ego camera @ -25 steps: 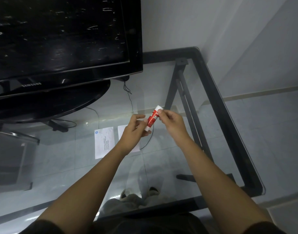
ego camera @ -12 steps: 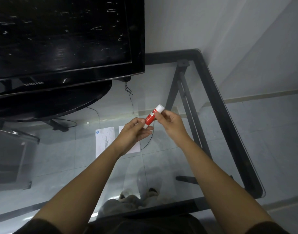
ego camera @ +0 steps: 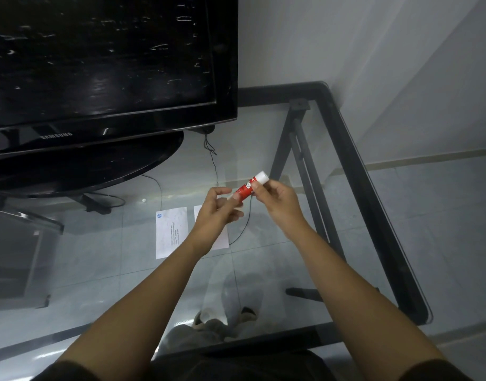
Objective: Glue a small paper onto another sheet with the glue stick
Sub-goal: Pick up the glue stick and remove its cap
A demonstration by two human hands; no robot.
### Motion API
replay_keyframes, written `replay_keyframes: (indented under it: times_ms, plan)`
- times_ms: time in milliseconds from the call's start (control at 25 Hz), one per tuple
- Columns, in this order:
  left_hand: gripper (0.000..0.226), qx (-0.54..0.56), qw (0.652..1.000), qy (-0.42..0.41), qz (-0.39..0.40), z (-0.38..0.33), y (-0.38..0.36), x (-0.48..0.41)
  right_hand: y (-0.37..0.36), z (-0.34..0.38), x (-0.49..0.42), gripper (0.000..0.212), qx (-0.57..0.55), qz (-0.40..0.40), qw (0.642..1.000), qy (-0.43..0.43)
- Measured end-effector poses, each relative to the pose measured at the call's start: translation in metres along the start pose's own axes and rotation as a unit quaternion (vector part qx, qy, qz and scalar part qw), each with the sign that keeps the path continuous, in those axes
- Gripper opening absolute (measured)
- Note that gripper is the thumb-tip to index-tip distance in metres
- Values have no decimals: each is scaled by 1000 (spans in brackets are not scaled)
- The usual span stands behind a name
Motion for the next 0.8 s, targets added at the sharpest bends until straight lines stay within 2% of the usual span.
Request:
replay_keyframes:
  times_ms: [80,160,280,320,440,480,600,680,720,800]
  plan:
    - [8,26,1000,6,13,1,0,0,2,0,-1,8,0,-9,1000,-2]
    - [3,-15,998,-57,-7,-14,5,4,3,0,-2,10,-6,-22,1000,-9]
    - [22,-105,983,-128,-76,-28,14,10,1,2,-4,10,-3,-25,1000,-17]
    - [26,-104,985,-118,-76,-27,14,9,1,3,-4,10,-7,-23,1000,-14]
    - [28,42,999,17,-4,-4,4,0,0,7,-6,10,-11,-15,1000,-6]
    - [26,55,998,33,-1,-2,4,0,-1,7,-6,10,-7,-14,1000,-6]
    - [9,-18,998,-54,-40,-17,14,3,-2,7,-7,12,-3,-15,1000,-9]
    - [23,-84,987,-120,-63,-28,20,6,-5,5,-7,10,-5,-9,1000,-14]
    - [26,-83,988,-119,-58,-27,20,5,-6,4,-7,9,-9,-6,1000,-15]
    - [17,25,999,-29,-20,-14,13,2,-7,5,-7,11,-15,0,1000,-11]
Point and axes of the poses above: each hand's wrist, its own x-axis away from the middle knuckle, its own y-axis out of the back of the hand, z = x × y, the point moved 10 cm from there along -x, towards the middle knuckle, and after that the axes turned 9 degrees about -x, right-handed, at the moved point
